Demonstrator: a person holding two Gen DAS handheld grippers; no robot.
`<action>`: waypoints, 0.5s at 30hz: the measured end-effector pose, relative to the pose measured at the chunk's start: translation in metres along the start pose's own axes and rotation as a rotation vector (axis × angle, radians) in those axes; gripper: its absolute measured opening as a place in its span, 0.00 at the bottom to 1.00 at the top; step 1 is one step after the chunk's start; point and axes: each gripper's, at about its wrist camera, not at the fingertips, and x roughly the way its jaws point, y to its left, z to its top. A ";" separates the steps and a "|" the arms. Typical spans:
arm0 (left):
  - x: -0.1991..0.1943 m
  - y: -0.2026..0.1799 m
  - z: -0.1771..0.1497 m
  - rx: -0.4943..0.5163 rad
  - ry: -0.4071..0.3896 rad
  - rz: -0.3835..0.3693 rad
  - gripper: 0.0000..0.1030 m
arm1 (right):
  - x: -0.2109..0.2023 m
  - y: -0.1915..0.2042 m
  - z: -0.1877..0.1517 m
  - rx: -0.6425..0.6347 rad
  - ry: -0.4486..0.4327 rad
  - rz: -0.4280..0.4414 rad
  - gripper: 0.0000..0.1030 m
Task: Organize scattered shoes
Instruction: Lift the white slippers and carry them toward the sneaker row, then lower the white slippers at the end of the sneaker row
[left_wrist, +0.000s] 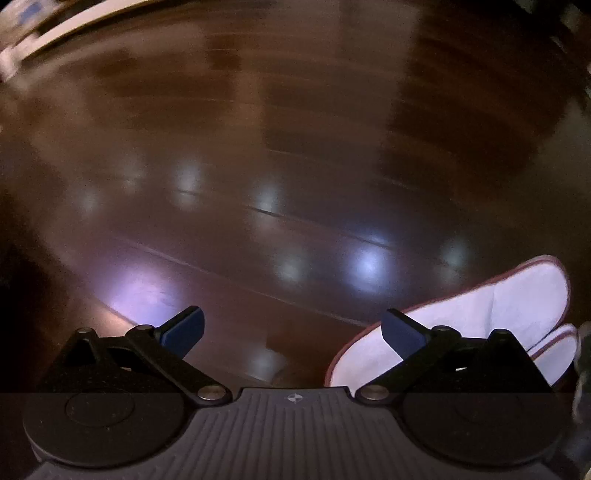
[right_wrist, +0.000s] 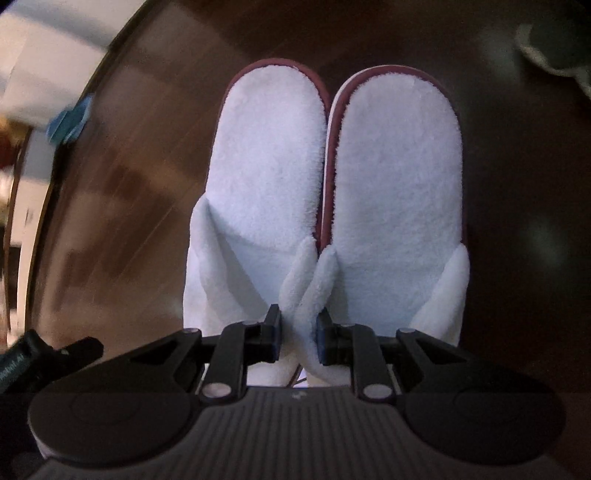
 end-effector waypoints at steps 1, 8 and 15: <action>0.001 -0.011 -0.004 0.028 0.003 -0.017 1.00 | -0.002 -0.010 -0.002 0.017 -0.015 -0.008 0.19; -0.001 -0.094 -0.047 0.234 0.003 -0.166 1.00 | -0.050 -0.086 -0.013 0.142 -0.094 -0.064 0.20; -0.009 -0.151 -0.099 0.358 0.009 -0.246 1.00 | -0.112 -0.167 -0.050 0.272 -0.160 -0.116 0.20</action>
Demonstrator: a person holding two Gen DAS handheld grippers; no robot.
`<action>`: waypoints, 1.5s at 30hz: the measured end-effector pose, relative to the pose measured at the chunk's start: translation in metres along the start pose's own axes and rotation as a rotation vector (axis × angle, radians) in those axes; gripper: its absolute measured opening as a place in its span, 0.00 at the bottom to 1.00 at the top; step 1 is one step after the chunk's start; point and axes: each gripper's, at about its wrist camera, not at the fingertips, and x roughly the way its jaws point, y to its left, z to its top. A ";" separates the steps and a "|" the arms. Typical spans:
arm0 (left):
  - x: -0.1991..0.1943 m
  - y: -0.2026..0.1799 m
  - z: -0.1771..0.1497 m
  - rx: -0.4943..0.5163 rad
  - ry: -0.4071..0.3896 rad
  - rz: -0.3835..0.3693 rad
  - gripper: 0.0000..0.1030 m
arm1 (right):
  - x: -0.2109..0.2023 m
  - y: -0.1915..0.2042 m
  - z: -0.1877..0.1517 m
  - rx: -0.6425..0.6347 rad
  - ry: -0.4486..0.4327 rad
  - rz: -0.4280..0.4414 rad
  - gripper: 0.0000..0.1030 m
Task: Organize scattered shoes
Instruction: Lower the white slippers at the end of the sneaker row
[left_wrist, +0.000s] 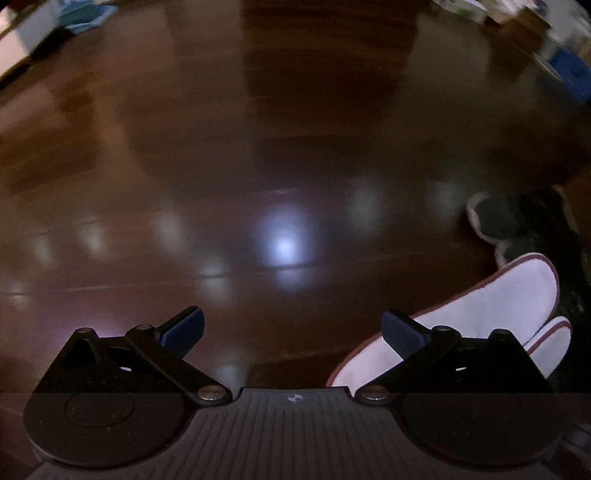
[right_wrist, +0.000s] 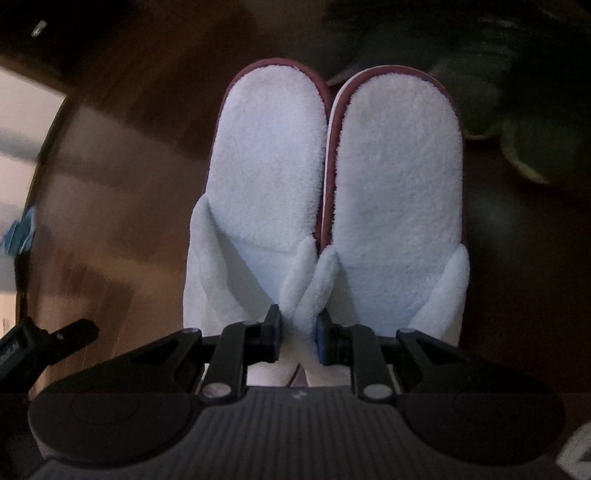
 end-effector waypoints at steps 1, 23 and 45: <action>0.002 -0.007 -0.005 0.009 0.006 -0.013 1.00 | -0.008 -0.015 -0.002 0.018 -0.011 -0.016 0.20; 0.001 -0.170 -0.113 0.397 0.148 -0.099 1.00 | -0.060 -0.262 0.018 0.259 -0.057 -0.263 0.20; 0.002 -0.176 -0.120 0.354 0.196 -0.116 1.00 | -0.073 -0.375 0.073 0.396 -0.099 -0.327 0.20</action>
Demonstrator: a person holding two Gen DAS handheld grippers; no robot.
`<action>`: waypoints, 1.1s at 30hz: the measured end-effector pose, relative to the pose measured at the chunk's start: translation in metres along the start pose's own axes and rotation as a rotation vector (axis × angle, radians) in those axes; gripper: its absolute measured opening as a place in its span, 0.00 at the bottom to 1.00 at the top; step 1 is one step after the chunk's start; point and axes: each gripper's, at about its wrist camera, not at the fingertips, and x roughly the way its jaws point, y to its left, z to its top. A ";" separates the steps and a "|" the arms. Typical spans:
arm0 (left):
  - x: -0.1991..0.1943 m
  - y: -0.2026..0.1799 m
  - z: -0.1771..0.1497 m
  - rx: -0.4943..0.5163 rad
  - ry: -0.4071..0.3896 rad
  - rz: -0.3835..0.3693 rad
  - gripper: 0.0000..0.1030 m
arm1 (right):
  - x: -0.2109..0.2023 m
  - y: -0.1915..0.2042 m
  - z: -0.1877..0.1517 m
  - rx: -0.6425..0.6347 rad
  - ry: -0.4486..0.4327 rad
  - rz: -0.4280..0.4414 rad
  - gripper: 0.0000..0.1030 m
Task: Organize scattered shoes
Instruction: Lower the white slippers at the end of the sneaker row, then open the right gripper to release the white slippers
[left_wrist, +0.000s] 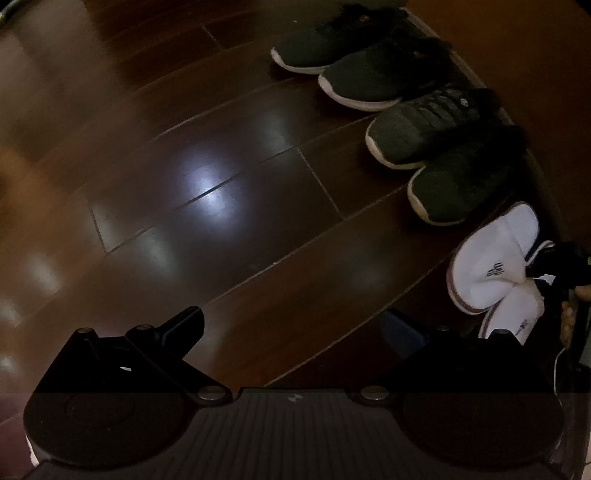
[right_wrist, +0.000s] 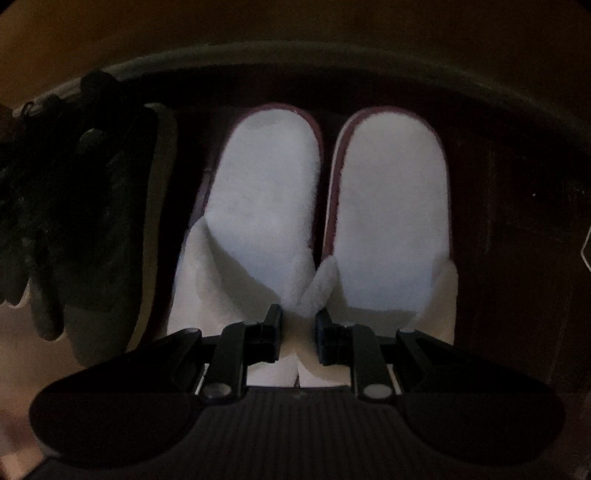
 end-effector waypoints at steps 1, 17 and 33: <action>0.001 0.002 0.001 -0.007 -0.001 0.004 1.00 | -0.001 -0.002 0.000 0.009 -0.003 -0.003 0.20; 0.011 0.006 0.016 -0.016 -0.002 0.074 1.00 | -0.046 0.009 -0.002 0.035 -0.128 -0.141 0.60; -0.011 0.049 0.012 -0.042 -0.024 0.068 1.00 | -0.085 0.158 -0.085 -0.368 -0.267 0.113 0.62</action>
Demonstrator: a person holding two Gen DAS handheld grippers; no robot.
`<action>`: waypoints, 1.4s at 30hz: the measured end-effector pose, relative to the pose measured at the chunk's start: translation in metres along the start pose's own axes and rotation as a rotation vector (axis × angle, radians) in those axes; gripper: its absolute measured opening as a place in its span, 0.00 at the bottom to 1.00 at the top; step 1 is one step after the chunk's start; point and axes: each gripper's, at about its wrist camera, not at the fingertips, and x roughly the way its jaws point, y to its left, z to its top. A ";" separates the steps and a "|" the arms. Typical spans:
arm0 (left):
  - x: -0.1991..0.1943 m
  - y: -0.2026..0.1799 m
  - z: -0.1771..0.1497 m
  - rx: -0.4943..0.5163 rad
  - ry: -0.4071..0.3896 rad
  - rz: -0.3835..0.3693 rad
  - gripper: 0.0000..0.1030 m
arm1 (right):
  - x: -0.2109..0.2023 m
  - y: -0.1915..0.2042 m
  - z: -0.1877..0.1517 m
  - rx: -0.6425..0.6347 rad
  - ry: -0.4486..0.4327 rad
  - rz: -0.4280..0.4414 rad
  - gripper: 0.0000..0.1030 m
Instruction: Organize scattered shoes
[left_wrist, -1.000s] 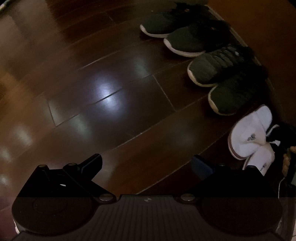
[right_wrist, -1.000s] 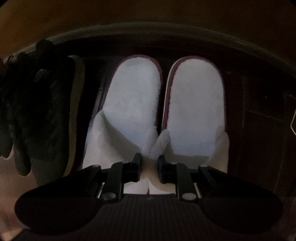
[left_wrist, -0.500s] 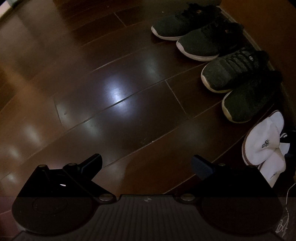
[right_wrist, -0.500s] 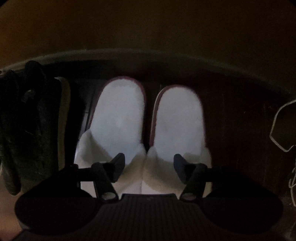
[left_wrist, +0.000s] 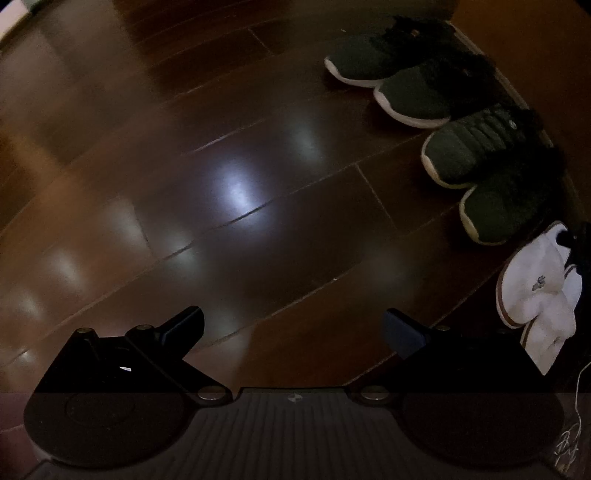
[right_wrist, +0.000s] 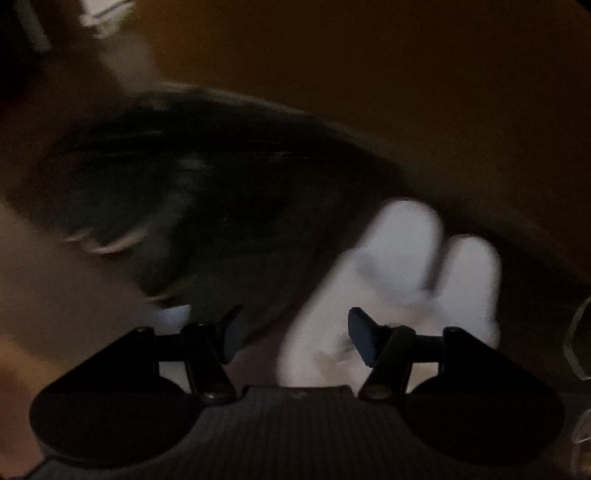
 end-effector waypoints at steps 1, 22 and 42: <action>-0.004 0.007 0.001 -0.009 -0.012 -0.010 1.00 | -0.007 0.009 -0.001 0.002 0.004 0.029 0.62; -0.076 0.229 0.035 -0.324 -0.168 0.061 1.00 | -0.089 0.295 -0.087 -0.402 0.102 0.406 0.64; -0.102 0.396 0.000 -0.621 -0.146 0.111 1.00 | -0.068 0.428 -0.157 -0.703 0.279 0.424 0.64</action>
